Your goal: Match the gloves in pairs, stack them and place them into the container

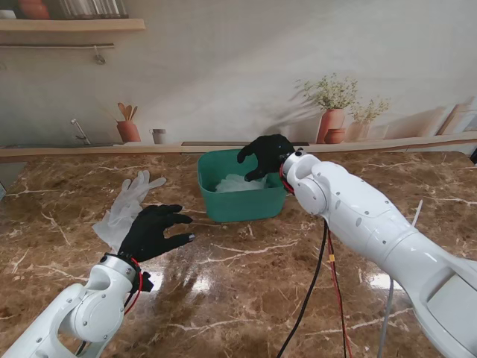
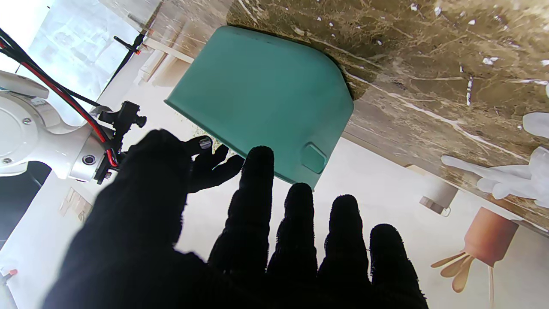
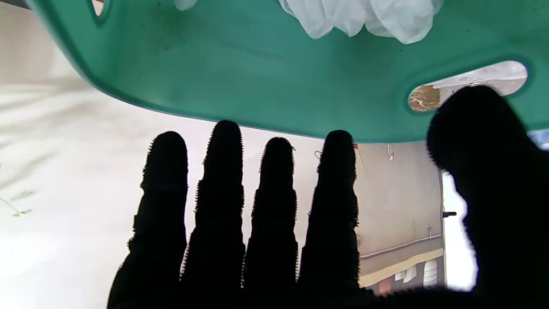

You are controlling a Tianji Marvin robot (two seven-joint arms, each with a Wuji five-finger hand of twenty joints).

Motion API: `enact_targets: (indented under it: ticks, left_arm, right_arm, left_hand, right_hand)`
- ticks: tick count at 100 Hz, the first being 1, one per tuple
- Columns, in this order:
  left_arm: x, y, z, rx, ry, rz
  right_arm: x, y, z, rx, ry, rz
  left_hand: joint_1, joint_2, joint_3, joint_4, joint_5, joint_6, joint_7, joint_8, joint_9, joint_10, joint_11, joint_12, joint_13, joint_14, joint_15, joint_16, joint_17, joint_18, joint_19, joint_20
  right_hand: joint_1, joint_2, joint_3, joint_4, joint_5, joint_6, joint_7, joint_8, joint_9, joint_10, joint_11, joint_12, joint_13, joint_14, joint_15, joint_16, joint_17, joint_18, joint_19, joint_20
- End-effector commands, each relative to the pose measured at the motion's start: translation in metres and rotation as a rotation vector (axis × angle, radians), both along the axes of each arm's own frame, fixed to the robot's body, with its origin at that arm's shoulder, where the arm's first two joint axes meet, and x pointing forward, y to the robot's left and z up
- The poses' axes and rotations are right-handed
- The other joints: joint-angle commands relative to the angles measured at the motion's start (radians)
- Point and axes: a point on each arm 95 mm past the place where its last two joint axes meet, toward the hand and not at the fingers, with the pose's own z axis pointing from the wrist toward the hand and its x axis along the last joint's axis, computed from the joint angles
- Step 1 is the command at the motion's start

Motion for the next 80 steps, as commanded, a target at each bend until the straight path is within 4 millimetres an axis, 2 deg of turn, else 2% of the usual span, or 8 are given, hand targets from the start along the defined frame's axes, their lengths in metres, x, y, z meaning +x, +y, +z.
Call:
enact_targets:
  ticks: [1,24,36,41,47,54,66,80]
  left_arm:
    - [-0.001,0.0,-0.003,0.004,0.008,-0.005]
    - [0.0,0.0,-0.002,0.009,0.006,-0.005]
    - [0.002,0.0,0.0,0.009,0.003,-0.007]
    - [0.003,0.0,0.0,0.007,0.001,-0.008]
    - [0.004,-0.001,0.0,0.004,-0.001,-0.01]
    - [0.005,-0.002,0.0,0.001,-0.005,-0.011]
    - [0.005,-0.002,-0.001,-0.015,-0.006,-0.009]
    - [0.004,-0.001,-0.003,-0.025,-0.004,-0.006]
  right_arm:
    - [0.0,-0.005,-0.001,-0.004,0.01,-0.011]
    - [-0.017,-0.013,0.004,0.033,-0.048,-0.014]
    - [-0.037,-0.023,0.007,0.067,-0.085,-0.029]
    - [-0.046,-0.028,0.009,0.068,-0.096,-0.032]
    - [-0.058,-0.035,0.01,0.08,-0.108,-0.034]
    - [-0.072,-0.042,0.01,0.099,-0.117,-0.037]
    - [-0.095,-0.052,0.006,0.137,-0.142,-0.045]
    - [-0.124,-0.065,-0.005,0.174,-0.127,-0.062]
  left_hand:
    - [0.02,0.046,-0.028,0.033,0.004,-0.021,0.008,0.002,-0.002,-0.018,-0.023,-0.011,-0.021,-0.028,-0.029,-0.015,-0.022,-0.011,-0.042,0.012]
    - [0.021,0.047,-0.03,0.034,-0.003,-0.02,0.005,0.001,-0.002,-0.019,-0.023,-0.011,-0.021,-0.03,-0.028,-0.015,-0.021,-0.01,-0.047,0.016]
    - [0.022,0.047,-0.031,0.034,-0.011,-0.017,0.001,-0.001,-0.003,-0.018,-0.023,-0.011,-0.021,-0.03,-0.028,-0.014,-0.02,-0.007,-0.045,0.021]
    - [0.021,0.047,-0.032,0.034,-0.016,-0.017,-0.003,-0.002,-0.003,-0.018,-0.023,-0.011,-0.022,-0.026,-0.028,-0.014,-0.019,-0.005,-0.043,0.024]
    - [0.022,0.047,-0.032,0.035,-0.022,-0.016,-0.006,-0.003,-0.004,-0.019,-0.022,-0.01,-0.022,-0.025,-0.028,-0.014,-0.018,-0.004,-0.04,0.026]
    - [0.02,0.047,-0.033,0.035,-0.031,-0.017,-0.011,-0.005,-0.004,-0.018,-0.022,-0.01,-0.022,-0.017,-0.027,-0.014,-0.015,0.003,-0.033,0.03]
    - [0.011,0.053,-0.043,0.035,-0.051,-0.025,-0.023,-0.01,-0.005,-0.03,-0.025,-0.012,-0.031,0.012,-0.03,-0.017,-0.018,0.035,-0.021,0.034]
    - [0.008,0.057,-0.053,0.036,-0.066,-0.029,-0.031,-0.014,-0.009,-0.038,-0.03,-0.015,-0.033,0.002,-0.03,-0.02,-0.02,0.043,-0.01,0.038]
  right_hand:
    - [-0.049,0.005,-0.018,0.047,-0.031,-0.02,-0.02,-0.014,-0.029,0.01,-0.02,-0.026,-0.025,0.023,-0.026,-0.028,-0.019,0.016,-0.03,0.036]
    - [-0.04,0.061,-0.06,0.059,-0.05,0.046,-0.021,-0.025,-0.027,0.004,-0.012,-0.032,-0.042,-0.016,-0.054,-0.05,-0.04,-0.006,-0.094,0.023]
    - [0.0,0.169,-0.212,0.102,-0.056,0.07,-0.024,-0.031,-0.026,0.006,-0.03,-0.059,-0.06,-0.02,-0.101,-0.113,-0.051,-0.028,-0.159,-0.032]
    - [-0.016,0.197,-0.271,0.122,-0.058,0.074,-0.026,-0.032,-0.028,0.006,-0.034,-0.066,-0.068,-0.024,-0.11,-0.128,-0.056,-0.031,-0.166,-0.046]
    - [-0.05,0.172,-0.25,0.149,-0.066,0.086,-0.034,-0.035,-0.033,0.008,-0.045,-0.079,-0.078,-0.03,-0.125,-0.151,-0.062,-0.037,-0.178,-0.063]
    - [-0.079,0.149,-0.198,0.146,-0.066,0.09,-0.036,-0.036,-0.033,0.008,-0.049,-0.089,-0.087,-0.037,-0.138,-0.175,-0.067,-0.043,-0.189,-0.081]
    - [-0.083,0.15,-0.188,0.144,-0.064,0.105,-0.035,-0.035,-0.022,0.012,-0.044,-0.089,-0.09,-0.028,-0.136,-0.179,-0.078,-0.041,-0.195,-0.087]
    - [-0.092,0.165,-0.188,0.143,-0.082,0.118,-0.044,-0.038,-0.032,0.016,-0.049,-0.09,-0.102,-0.027,-0.136,-0.181,-0.089,-0.039,-0.201,-0.092]
